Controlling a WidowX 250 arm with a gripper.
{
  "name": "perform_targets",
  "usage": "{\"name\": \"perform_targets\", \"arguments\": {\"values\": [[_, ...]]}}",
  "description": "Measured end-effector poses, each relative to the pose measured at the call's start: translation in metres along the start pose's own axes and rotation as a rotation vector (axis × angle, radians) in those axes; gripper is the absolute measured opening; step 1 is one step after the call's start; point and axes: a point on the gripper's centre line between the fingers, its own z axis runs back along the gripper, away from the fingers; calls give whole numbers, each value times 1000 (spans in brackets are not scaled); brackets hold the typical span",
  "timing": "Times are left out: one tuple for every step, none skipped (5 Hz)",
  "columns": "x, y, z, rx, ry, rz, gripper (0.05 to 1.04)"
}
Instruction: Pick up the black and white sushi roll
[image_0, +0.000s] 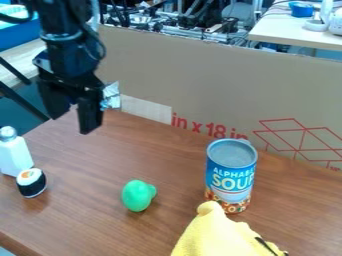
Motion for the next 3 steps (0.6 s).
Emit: {"name": "perform_targets", "arguments": {"values": [[-12, 30, -1, 3, -9, 65, 1002], [-17, 40, -3, 32, 12, 71, 1002], [-34, 41, -27, 44, 42, 96, 1002]]}}
